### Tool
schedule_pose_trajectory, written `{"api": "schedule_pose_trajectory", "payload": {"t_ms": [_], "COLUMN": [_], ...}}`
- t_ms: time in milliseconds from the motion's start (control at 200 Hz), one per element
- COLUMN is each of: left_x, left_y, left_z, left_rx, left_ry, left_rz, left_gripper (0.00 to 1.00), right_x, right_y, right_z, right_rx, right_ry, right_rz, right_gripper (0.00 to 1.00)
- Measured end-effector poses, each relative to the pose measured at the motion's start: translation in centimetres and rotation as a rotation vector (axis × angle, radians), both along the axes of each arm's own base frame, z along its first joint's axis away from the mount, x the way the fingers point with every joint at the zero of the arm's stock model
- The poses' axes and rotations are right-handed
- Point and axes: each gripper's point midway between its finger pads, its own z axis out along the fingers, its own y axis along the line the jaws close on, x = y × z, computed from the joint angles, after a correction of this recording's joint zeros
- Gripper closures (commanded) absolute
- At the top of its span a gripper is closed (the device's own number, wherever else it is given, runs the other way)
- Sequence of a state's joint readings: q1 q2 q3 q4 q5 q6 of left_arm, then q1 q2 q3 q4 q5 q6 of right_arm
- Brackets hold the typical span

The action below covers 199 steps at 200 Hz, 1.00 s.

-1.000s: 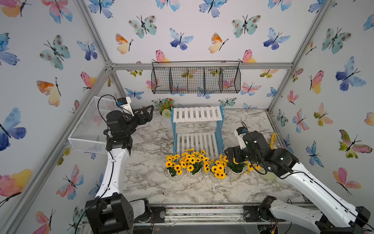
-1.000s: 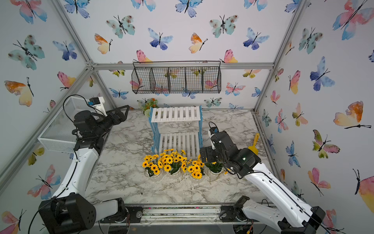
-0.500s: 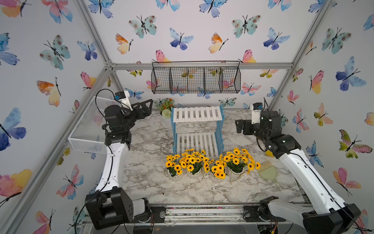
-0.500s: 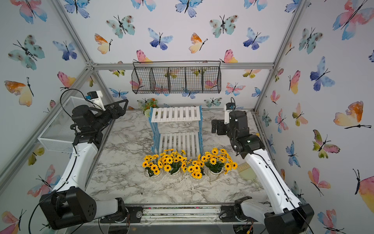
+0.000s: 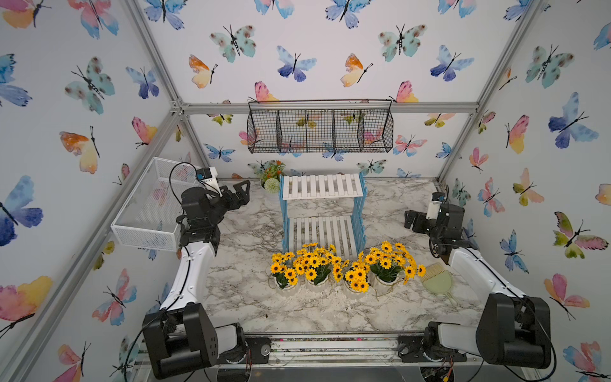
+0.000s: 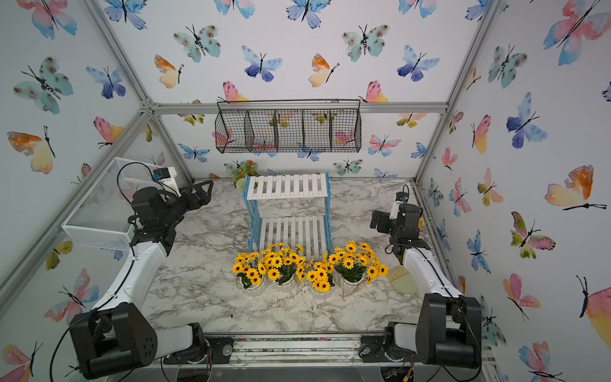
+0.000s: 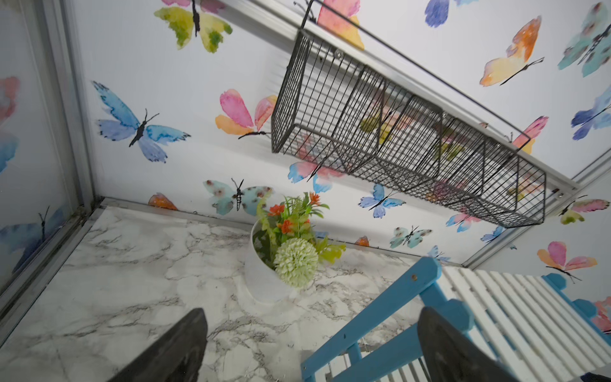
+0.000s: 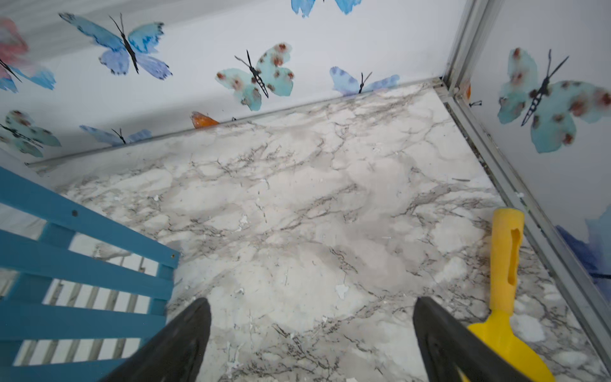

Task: Take the sunflower pots off the shelves
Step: Reset both arms

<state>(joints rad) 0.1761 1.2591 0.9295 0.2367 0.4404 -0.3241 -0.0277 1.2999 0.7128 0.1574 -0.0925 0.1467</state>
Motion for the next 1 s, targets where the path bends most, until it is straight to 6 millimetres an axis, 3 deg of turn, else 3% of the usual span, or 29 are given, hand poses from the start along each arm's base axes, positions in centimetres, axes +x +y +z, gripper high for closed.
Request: {"api": "schedule_pose_trajectory", "payload": {"t_ms": [120, 260, 345, 450, 531, 871, 996], "left_x": [-0.3, -0.1, -0.3, -1.5, -2.9, -6.8, -8.3], "left_y": [0.4, 0.7, 0.9, 1.1, 0.6, -0.2, 1.1], "left_z": [-2.9, -4.2, -5.5, -8.8, -11.1, -14.3, -16.1], "left_rx": [0.008, 0.012, 0.034, 0.103, 0.170, 0.365, 0.382], "left_ry": [0.037, 0.035, 0.023, 0.025, 0.029, -0.009, 0.002], "left_rz": [0.023, 0.042, 0.067, 0.125, 0.155, 0.292, 0.368], "left_gripper": [0.02, 0.02, 0.02, 0.02, 0.02, 0.02, 0.02], "right_x": [-0.1, -0.4, -1.7, -4.0, -4.6, -2.6, -2.2], "right_y": [-0.4, -0.4, -0.3, -0.2, 0.0, 0.8, 1.4], "right_z": [-1.7, -4.0, -6.4, -9.0, -10.1, -6.7, -6.2], "right_rx": [-0.037, -0.048, -0.060, -0.067, -0.073, -0.113, -0.136], "right_ry": [-0.038, -0.094, -0.105, -0.121, -0.131, -0.279, -0.295], "right_rz": [-0.009, -0.002, 0.005, 0.014, 0.027, 0.031, 0.033], "right_gripper": [0.02, 0.02, 0.02, 0.02, 0.02, 0.02, 0.02]}}
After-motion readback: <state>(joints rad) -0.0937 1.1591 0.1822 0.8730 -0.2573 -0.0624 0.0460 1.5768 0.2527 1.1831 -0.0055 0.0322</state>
